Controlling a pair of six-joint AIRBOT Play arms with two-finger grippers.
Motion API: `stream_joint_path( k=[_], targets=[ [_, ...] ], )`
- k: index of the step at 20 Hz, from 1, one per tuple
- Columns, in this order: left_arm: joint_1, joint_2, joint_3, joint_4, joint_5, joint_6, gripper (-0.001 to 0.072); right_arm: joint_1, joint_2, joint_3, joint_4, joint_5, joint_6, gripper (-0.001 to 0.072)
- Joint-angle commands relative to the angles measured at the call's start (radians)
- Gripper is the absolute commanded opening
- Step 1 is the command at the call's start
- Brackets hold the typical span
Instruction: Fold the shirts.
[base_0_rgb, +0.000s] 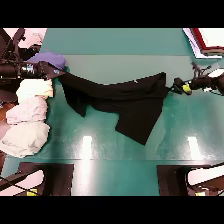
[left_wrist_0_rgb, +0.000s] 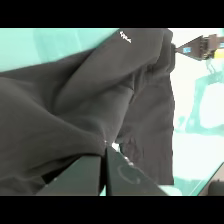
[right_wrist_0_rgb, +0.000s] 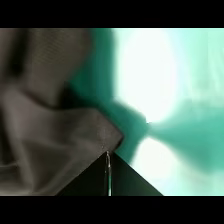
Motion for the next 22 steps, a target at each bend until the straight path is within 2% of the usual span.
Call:
stream_joint_path(
  k=[1,4,8,10,12,15,22],
  targets=[
    [0.002,0.003,0.047,-0.009,0.032,-0.040,0.0023,-0.008,0.137,0.040,-0.004,-0.047,-0.041,0.0012],
    [0.003,0.005,0.215,-0.033,0.019,-0.068,0.0022,-0.021,0.296,0.184,-0.003,-0.048,-0.060,0.0012],
    [0.002,0.005,0.564,-0.111,-0.016,-0.086,0.0022,-0.027,0.477,0.429,-0.005,-0.075,-0.060,0.0012],
    [0.002,0.005,0.755,-0.154,-0.029,-0.096,0.0022,-0.027,0.560,0.525,-0.063,-0.108,-0.060,0.0012],
    [0.002,0.012,0.916,-0.199,-0.028,-0.142,0.0023,-0.027,0.629,0.602,-0.128,-0.114,-0.058,0.0012],
    [0.002,0.107,0.934,-0.265,0.011,-0.142,0.0022,-0.027,0.713,0.676,-0.194,-0.115,-0.058,0.0012],
    [0.002,0.311,0.934,-0.257,0.078,-0.134,0.0023,-0.028,0.798,0.692,-0.274,-0.174,-0.058,0.0011]
  ],
)
